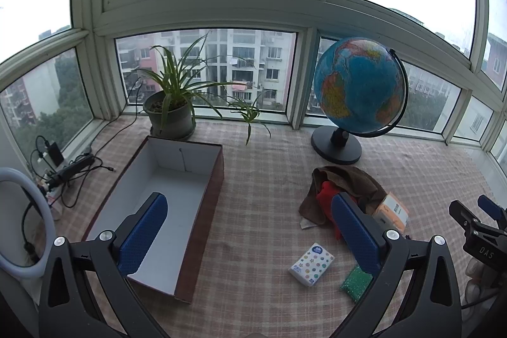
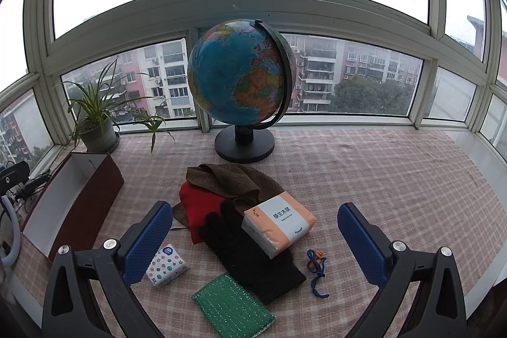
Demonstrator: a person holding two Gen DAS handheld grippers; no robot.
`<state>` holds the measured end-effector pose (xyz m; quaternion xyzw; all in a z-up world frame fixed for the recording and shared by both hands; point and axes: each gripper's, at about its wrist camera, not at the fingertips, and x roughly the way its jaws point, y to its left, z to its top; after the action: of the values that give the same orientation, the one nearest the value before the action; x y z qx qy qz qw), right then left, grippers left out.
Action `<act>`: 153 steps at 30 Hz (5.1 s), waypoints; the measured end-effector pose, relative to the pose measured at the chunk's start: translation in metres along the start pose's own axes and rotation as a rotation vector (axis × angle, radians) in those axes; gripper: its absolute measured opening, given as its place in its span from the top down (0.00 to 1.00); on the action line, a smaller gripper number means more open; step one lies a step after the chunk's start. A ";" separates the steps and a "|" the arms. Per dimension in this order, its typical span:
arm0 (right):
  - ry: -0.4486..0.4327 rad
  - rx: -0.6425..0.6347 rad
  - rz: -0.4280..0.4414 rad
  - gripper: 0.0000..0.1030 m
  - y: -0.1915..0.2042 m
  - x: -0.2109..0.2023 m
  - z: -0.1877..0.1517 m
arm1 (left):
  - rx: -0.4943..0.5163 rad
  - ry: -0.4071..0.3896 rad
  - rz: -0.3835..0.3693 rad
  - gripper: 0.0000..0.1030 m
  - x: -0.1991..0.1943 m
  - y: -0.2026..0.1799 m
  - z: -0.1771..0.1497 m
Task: Organize soft objects
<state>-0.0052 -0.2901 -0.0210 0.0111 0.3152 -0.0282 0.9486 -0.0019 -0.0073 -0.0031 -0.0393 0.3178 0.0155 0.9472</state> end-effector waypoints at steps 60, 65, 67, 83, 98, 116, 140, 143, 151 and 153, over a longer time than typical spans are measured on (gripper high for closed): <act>0.057 0.081 -0.070 0.00 -0.067 0.015 -0.021 | 0.030 0.133 0.014 0.00 0.053 0.003 -0.029; 0.083 0.136 -0.050 0.00 -0.089 0.020 -0.028 | 0.014 0.162 0.011 0.00 0.057 0.000 -0.033; 0.103 0.157 -0.035 0.00 -0.098 0.024 -0.031 | 0.016 0.166 0.016 0.00 0.056 -0.002 -0.035; 0.233 0.188 0.108 0.00 -0.140 0.060 -0.047 | 0.014 0.262 0.024 0.00 0.056 -0.042 -0.075; 0.311 0.127 0.238 0.00 -0.169 0.108 -0.030 | 0.012 0.281 -0.043 0.01 0.063 -0.114 -0.092; 0.540 0.178 0.495 0.30 -0.171 0.242 -0.018 | 0.013 0.427 -0.196 0.30 0.136 -0.228 -0.093; 0.700 0.204 0.656 0.52 -0.147 0.297 -0.022 | -0.119 0.594 -0.329 0.66 0.213 -0.258 -0.086; 0.708 0.213 0.655 0.53 -0.148 0.296 -0.022 | -0.112 0.597 -0.336 0.67 0.219 -0.259 -0.085; 0.675 0.220 0.633 0.53 -0.154 0.273 -0.014 | -0.061 0.553 -0.363 0.67 0.197 -0.259 -0.070; 0.660 0.218 0.630 0.53 -0.153 0.264 -0.010 | -0.055 0.537 -0.373 0.67 0.185 -0.256 -0.065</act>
<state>0.1911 -0.4549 -0.1873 0.2142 0.5763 0.2335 0.7533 0.1206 -0.2675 -0.1499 -0.1253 0.5429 -0.1608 0.8147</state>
